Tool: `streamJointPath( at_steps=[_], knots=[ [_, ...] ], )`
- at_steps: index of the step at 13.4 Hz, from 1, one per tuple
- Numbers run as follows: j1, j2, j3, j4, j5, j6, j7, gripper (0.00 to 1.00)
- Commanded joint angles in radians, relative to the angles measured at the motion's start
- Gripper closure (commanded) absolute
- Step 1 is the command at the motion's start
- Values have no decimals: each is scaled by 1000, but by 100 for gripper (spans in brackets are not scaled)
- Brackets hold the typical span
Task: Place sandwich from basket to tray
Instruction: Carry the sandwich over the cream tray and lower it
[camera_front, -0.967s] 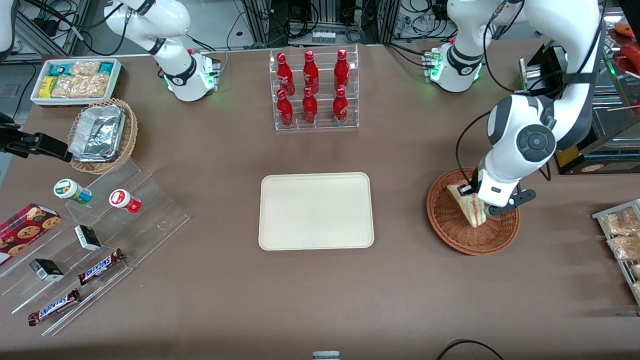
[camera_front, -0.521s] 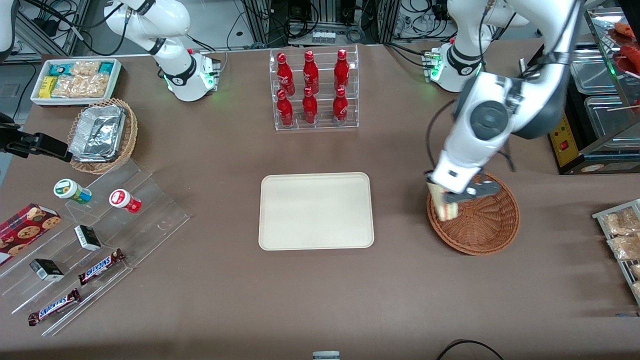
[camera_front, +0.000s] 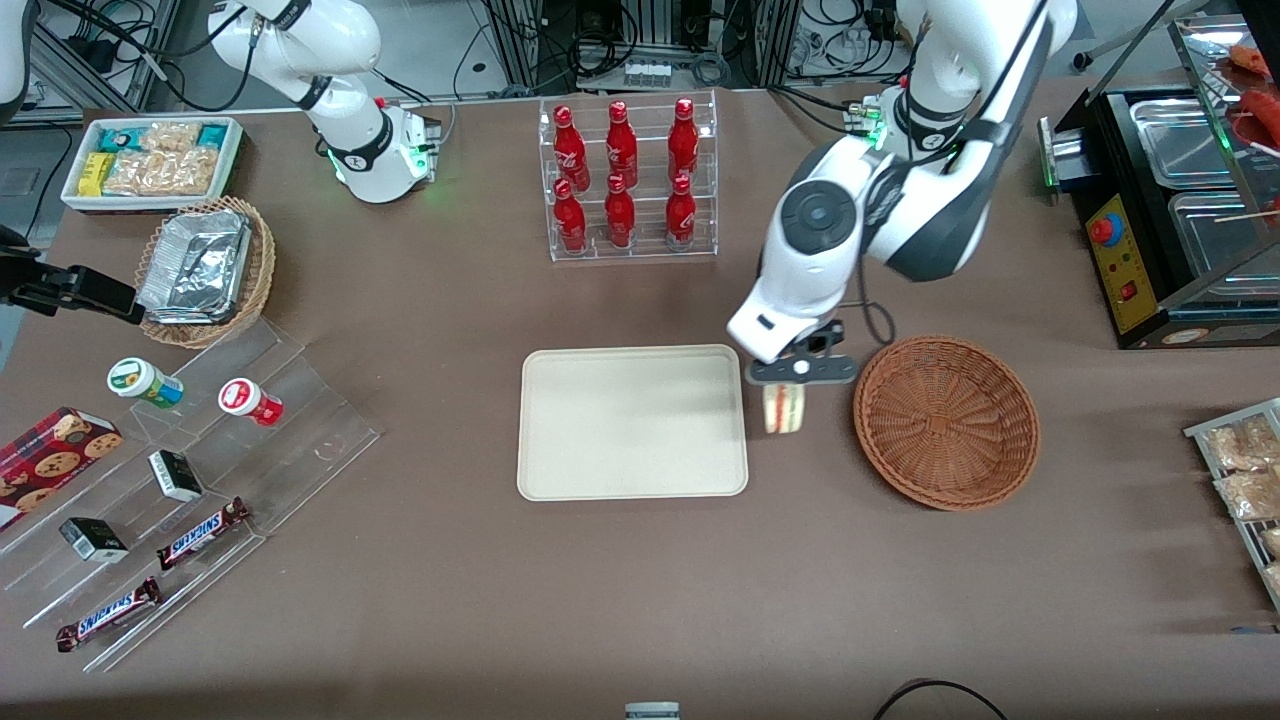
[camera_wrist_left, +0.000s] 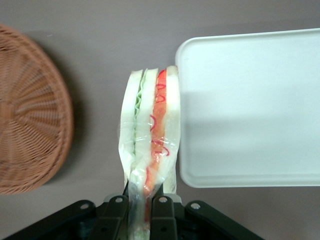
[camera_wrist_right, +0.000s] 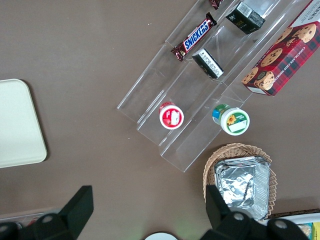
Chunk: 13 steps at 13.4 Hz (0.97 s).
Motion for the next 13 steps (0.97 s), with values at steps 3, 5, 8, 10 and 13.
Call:
streamJointPath(
  at_steps=[3, 5, 8, 10, 13],
  knots=[
    [-58, 202, 12, 228, -49, -13, -10, 100],
    [-58, 264, -16, 290, -72, -13, -7, 100],
    [-58, 328, -47, 357, -73, -11, -16, 100],
    [-58, 357, -62, 381, -73, -11, -27, 100],
    [-76, 400, -62, 390, -72, 37, -54, 100]
  ],
)
